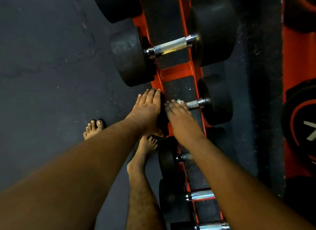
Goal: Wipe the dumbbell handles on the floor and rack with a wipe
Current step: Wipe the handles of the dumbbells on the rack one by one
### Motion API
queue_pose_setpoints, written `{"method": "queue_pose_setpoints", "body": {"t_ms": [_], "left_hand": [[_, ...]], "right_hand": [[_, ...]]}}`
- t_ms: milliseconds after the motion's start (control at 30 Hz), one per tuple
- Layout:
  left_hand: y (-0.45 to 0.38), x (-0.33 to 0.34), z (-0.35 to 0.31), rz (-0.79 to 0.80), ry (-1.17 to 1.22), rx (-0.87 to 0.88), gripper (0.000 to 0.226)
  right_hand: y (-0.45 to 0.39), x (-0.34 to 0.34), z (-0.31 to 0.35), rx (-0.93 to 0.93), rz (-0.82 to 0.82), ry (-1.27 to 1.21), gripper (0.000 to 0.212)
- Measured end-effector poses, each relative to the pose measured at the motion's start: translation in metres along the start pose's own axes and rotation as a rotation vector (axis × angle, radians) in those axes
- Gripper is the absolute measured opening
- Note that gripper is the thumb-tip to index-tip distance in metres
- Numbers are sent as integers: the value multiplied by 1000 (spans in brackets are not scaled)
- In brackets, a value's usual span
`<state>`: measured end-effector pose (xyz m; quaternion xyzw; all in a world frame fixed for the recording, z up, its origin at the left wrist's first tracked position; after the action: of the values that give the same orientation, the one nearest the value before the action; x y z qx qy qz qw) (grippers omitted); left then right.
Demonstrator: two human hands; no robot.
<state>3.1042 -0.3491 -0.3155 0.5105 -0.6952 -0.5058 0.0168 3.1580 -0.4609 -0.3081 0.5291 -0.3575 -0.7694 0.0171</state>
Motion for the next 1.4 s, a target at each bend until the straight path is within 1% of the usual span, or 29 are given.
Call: {"method": "queue_pose_setpoints", "body": {"t_ms": [33, 100, 133, 167, 300, 367, 433, 467, 500, 533, 567, 600, 633, 667, 700, 767, 833, 900, 933, 1000, 1033, 1100, 1133, 1167, 1233, 1267, 1333, 1400], "left_hand": [[0, 1, 0, 2, 0, -1, 158], [0, 1, 0, 4, 5, -3, 158], [0, 0, 0, 4, 3, -4, 158], [0, 0, 0, 1, 0, -5, 158], [1, -2, -2, 6, 5, -6, 158], [2, -4, -2, 20, 11, -12, 158], [2, -4, -2, 25, 20, -15, 158], [2, -3, -2, 23, 21, -16, 158], [1, -3, -2, 20, 21, -17, 158], [1, -2, -1, 14, 21, -18, 157], [1, -2, -1, 10, 20, -18, 157], [1, -1, 0, 7, 20, -18, 157], [0, -2, 0, 2, 21, -16, 157], [0, -2, 0, -1, 22, -15, 156], [0, -2, -1, -4, 24, -15, 156], [0, -2, -1, -6, 27, -17, 155], [0, -2, 0, 3, 30, -19, 155], [0, -1, 1, 2, 26, -16, 155], [0, -1, 1, 2, 25, -15, 155], [-1, -1, 1, 1, 28, -12, 155], [-1, -1, 1, 3, 29, -11, 155], [0, -1, 0, 1, 27, -10, 154], [0, -2, 0, -3, 24, -8, 154], [1, -2, 1, -3, 22, -8, 154], [2, -2, 1, 1, 23, -5, 154], [2, -2, 1, 2, 23, -5, 154], [1, -3, 0, 8, 18, -6, 154], [2, -3, 0, 17, 26, -8, 153]], "right_hand": [[0, -2, -11, 8, -18, -2, 62], [5, -7, -36, 132, -98, 37, 62], [7, -7, -41, 184, -118, 36, 61], [7, -6, -38, 194, -118, 2, 62], [1, 5, 1, 55, -69, -174, 62], [10, 10, 6, 51, -120, -235, 63], [28, 21, 10, 87, -193, -329, 57], [39, 26, 10, 159, -236, -434, 52], [49, 31, 5, 318, -280, -604, 48], [57, 39, -3, 565, -303, -837, 44], [63, 49, -8, 840, -338, -1145, 40], [65, 58, -5, 1079, -412, -1463, 36], [60, 62, 2, 1249, -501, -1725, 33], [50, 61, 8, 1341, -560, -1922, 31], [36, 57, 11, 1375, -595, -2052, 28], [15, 46, 8, 1420, -628, -2213, 22], [9, 33, -6, 1469, -721, -2323, 20], [18, 24, -25, 1489, -882, -2318, 20], [21, 21, -29, 1456, -914, -2292, 23], [21, 20, -23, 1387, -898, -2283, 30], [18, 24, -16, 1378, -845, -2328, 31], [9, 24, -11, 1386, -698, -2361, 19], [6, 23, -17, 1400, -681, -2363, 11], [4, 22, -26, 1409, -711, -2358, 5], [0, 17, -46, 1393, -824, -2335, 8], [-1, 15, -50, 1377, -834, -2318, 9], [-5, 20, -51, 1306, -758, -2300, 12], [-6, 19, -49, 1208, -685, -2333, 17]]}}
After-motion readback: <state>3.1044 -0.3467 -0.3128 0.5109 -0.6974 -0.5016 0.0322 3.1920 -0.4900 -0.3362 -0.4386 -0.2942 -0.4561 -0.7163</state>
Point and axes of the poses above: each hand's wrist, its own y-axis away from the middle knuckle, its own x-axis out of the palm, z = x × y, the point moved 6 cm from there along -y, towards the middle knuckle, and after that the axes turned 1 degree about -y, right-handed, at the moved point
